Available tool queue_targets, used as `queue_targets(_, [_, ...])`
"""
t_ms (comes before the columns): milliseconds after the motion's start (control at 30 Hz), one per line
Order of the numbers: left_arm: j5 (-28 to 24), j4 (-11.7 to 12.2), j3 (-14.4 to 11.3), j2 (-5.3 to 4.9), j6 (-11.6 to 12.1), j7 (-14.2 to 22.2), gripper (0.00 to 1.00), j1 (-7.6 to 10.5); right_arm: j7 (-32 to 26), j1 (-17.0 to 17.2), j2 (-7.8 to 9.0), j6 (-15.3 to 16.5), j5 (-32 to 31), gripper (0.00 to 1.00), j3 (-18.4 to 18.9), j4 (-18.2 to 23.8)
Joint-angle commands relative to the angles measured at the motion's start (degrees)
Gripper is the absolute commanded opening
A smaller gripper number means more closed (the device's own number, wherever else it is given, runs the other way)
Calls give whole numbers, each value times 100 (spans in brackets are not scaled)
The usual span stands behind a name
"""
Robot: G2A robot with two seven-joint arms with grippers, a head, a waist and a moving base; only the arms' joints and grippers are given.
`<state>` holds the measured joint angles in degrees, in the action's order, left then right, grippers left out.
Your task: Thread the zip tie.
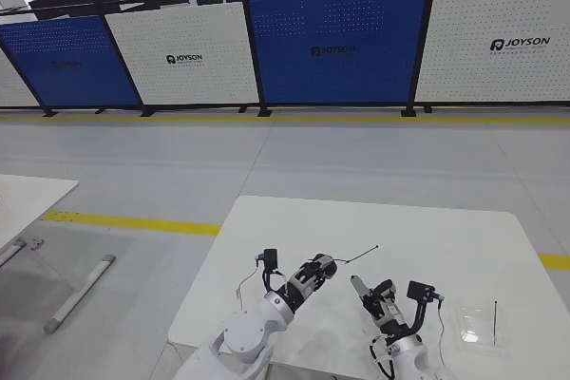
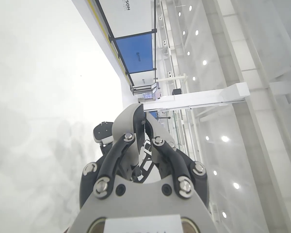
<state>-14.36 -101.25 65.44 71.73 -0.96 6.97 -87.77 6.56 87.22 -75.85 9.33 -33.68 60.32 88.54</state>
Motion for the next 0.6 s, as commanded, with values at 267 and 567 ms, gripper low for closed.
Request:
queue_targets(267, [-521,0,17,-6,-187,440,0,34,9,1,6,8,-505,100,-45,0])
queue_targets(567, [-546,25,-23,4,-157,352,0,45,343,20,-18,-380,-788,100,-32,23])
